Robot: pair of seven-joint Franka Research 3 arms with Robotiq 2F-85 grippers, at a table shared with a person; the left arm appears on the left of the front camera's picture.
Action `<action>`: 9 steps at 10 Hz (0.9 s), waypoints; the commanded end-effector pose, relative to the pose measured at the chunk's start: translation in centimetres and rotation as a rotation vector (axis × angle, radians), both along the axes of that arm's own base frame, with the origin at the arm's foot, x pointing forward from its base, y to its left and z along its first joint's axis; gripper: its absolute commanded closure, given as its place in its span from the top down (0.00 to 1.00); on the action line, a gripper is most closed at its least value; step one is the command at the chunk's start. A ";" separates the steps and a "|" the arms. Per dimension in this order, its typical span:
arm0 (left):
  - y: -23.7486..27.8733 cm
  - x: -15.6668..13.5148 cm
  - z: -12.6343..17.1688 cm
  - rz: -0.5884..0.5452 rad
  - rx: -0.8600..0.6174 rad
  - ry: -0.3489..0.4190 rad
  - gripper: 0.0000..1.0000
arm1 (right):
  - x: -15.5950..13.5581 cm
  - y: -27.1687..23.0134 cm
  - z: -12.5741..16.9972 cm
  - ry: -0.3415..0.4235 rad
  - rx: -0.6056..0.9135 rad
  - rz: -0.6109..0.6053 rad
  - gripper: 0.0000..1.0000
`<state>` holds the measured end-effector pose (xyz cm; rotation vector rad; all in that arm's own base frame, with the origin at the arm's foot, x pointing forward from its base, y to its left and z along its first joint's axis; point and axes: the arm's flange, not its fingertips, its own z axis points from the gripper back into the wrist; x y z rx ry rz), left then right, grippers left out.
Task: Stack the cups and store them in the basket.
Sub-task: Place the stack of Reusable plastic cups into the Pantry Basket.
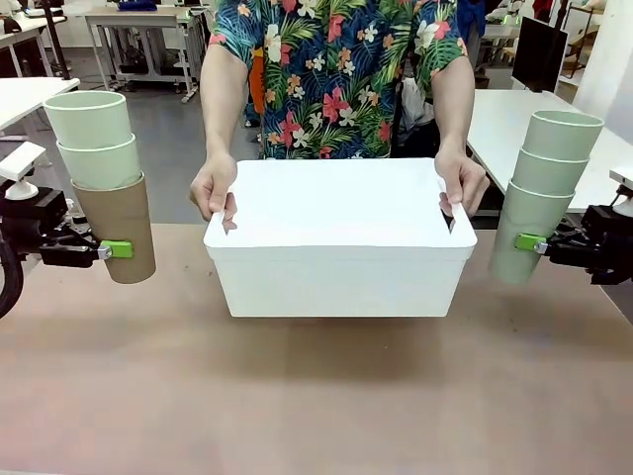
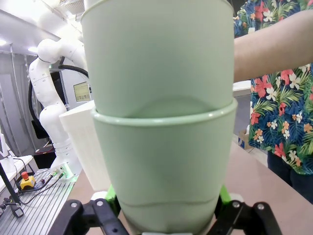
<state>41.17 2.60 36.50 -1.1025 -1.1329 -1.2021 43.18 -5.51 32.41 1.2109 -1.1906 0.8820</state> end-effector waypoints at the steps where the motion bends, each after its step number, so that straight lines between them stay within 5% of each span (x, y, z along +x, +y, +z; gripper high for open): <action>1: -0.1 -0.2 0.2 -0.001 -0.006 -0.011 0.83 | 0.0 0.1 0.5 -0.010 0.000 0.001 0.86; 9: 0.0 0.0 0.0 0.000 0.000 0.000 0.83 | 0.0 0.1 0.5 -0.010 0.000 0.001 0.86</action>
